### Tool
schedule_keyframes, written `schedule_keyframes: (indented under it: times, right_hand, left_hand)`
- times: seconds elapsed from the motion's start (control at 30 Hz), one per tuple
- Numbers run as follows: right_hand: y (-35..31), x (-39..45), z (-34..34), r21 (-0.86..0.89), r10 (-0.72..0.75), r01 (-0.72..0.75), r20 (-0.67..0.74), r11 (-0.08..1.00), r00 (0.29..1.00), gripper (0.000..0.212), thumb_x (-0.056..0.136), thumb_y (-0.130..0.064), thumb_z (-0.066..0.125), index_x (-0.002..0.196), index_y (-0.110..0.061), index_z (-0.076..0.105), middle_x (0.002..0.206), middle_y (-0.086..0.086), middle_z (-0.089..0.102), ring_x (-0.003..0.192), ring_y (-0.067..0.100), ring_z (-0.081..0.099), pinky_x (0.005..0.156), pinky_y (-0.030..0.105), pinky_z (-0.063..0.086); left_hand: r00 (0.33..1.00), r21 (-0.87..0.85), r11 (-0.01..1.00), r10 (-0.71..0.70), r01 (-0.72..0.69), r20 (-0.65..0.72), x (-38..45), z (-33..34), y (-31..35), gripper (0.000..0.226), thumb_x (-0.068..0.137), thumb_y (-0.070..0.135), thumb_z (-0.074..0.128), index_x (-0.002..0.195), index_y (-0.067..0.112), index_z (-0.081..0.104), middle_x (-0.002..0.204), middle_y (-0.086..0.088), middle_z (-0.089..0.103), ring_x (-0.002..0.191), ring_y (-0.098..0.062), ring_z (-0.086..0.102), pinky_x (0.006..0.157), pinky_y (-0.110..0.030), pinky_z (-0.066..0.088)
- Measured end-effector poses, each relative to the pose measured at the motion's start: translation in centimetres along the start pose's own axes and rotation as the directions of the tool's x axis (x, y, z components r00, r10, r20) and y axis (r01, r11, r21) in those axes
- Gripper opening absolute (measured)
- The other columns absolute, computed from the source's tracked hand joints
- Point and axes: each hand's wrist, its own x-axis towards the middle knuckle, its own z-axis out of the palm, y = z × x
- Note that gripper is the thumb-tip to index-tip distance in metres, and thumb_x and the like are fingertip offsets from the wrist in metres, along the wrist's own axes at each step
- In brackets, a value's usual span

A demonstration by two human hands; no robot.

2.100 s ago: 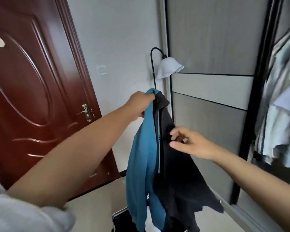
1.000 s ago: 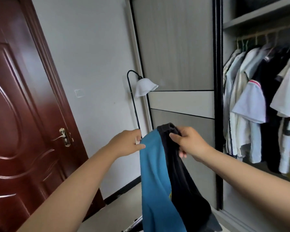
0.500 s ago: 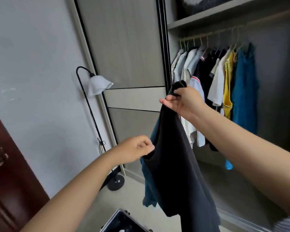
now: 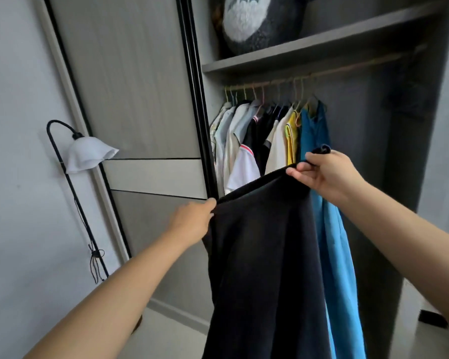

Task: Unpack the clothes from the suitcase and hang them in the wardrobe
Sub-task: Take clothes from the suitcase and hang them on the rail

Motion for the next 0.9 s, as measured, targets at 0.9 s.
schedule_keyframes:
  times: [0.9]
  right_hand:
    - [-7.4, 27.3, -19.3, -0.945, -0.190, -0.048, 0.015, -0.323, 0.982, 0.027, 0.092, -0.024, 0.046, 0.108, -0.003, 0.055, 0.108, 0.012, 0.059, 0.097, 0.028, 0.058, 0.072, 0.031, 0.045]
  left_hand:
    - [0.970, -0.640, 0.765, -0.094, -0.072, -0.223, 32.8, 2.6, 15.2, 0.018, 0.085, 0.007, 0.055, 0.068, 0.003, 0.049, 0.058, -0.004, 0.043, 0.061, -0.025, 0.049, 0.058, -0.031, 0.036]
